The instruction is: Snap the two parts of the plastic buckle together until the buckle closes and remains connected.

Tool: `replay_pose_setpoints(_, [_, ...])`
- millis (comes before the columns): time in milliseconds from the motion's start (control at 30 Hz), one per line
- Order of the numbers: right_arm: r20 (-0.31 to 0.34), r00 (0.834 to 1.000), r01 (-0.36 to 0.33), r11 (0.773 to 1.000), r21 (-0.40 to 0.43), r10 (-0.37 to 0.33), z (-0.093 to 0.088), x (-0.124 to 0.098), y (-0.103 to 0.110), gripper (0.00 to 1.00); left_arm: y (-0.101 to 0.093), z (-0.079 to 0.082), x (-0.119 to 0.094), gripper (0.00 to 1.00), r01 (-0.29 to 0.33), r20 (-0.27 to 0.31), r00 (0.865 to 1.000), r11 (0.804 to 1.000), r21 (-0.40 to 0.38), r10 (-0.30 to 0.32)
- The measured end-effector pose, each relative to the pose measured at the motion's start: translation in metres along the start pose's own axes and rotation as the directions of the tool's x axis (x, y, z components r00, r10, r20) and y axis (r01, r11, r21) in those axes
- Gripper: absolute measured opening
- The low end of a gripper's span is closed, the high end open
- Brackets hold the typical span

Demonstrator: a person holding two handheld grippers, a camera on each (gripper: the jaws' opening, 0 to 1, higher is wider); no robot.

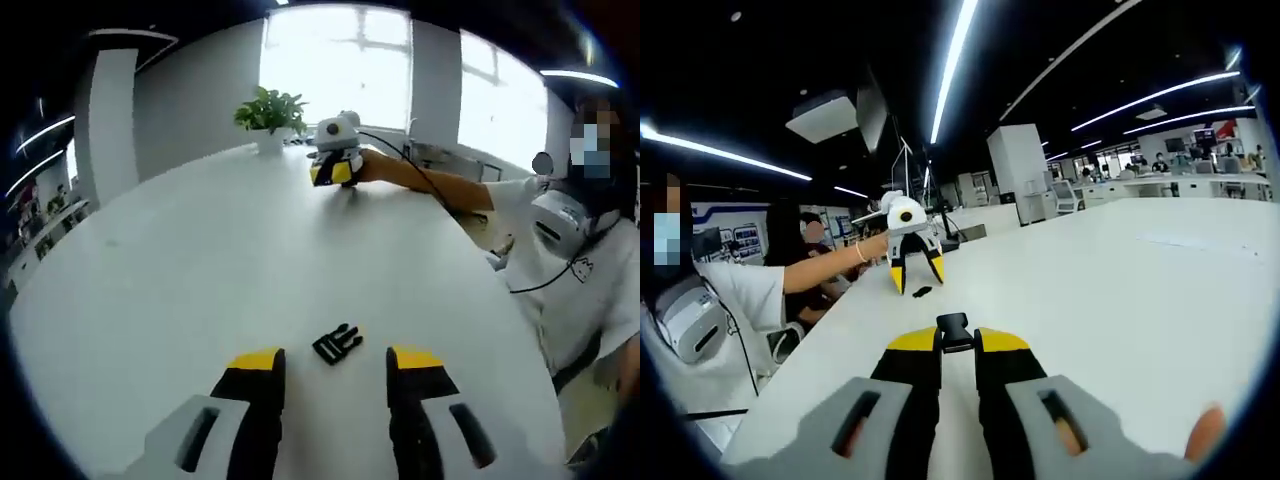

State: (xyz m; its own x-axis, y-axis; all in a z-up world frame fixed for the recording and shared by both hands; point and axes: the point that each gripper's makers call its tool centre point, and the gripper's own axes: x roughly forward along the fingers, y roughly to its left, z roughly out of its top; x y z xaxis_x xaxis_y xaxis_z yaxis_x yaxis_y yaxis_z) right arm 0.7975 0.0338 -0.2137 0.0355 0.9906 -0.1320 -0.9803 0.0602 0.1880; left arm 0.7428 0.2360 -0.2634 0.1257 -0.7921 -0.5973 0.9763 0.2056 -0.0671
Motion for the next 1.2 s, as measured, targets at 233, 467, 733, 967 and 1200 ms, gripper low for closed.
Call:
replay_pose_setpoints(233, [0.004,1.0,0.0,1.0,0.004,0.0,0.0,-0.002,-0.002,0.12,-0.008,0.015,0.022,0.42,0.079,0.079,0.994,0.997,0.001,-0.079])
replay_pose_setpoints(467, [0.003,1.0,-0.002,1.0,0.004,0.002,0.0,-0.006,-0.005,0.12,-0.002,0.02,0.029,0.41,0.105,0.154,0.982,0.994,0.011,-0.105])
replay_pose_setpoints(733, [0.002,1.0,-0.003,1.0,0.003,0.003,0.0,-0.01,-0.01,0.12,0.009,0.016,0.02,0.18,0.122,0.176,0.975,0.989,0.078,-0.134])
replay_pose_setpoints(967, [0.005,1.0,-0.002,1.0,0.003,0.002,0.002,-0.011,-0.013,0.12,0.02,0.015,0.014,0.13,0.122,0.188,0.973,0.989,0.078,-0.135])
replay_pose_setpoints(1200, [0.005,1.0,0.0,1.0,0.001,0.0,0.001,-0.01,-0.009,0.12,0.014,0.016,0.019,0.13,0.101,0.192,0.975,0.992,0.07,-0.113])
